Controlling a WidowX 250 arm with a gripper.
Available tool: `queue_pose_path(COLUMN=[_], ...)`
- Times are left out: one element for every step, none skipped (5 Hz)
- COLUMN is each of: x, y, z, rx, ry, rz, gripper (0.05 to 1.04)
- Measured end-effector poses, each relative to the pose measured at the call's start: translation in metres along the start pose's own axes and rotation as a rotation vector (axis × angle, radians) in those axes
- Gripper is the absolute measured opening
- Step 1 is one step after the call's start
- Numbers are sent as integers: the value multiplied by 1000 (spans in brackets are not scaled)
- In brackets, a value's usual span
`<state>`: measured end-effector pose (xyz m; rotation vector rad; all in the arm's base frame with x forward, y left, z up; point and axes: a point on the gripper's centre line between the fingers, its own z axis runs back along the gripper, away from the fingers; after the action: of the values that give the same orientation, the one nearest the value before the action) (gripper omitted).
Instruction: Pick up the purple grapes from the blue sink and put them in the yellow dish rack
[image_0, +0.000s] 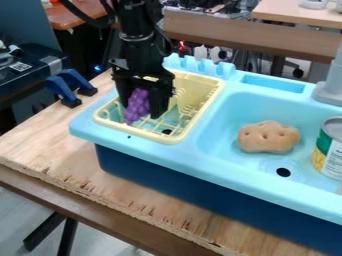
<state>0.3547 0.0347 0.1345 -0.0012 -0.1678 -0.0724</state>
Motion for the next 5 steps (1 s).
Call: queue_pose_path(x=[2,1,1,-1,0], y=[-7,-8,-8,-12,-24], z=[-2,-2,-3,1,19], rx=[-2,-1,-1,-7,-15], ry=[-8,-3,-1,26,24], rz=[-3,-7,-5,-41,-121], gripper=[1011,1007,1005,1006,1005])
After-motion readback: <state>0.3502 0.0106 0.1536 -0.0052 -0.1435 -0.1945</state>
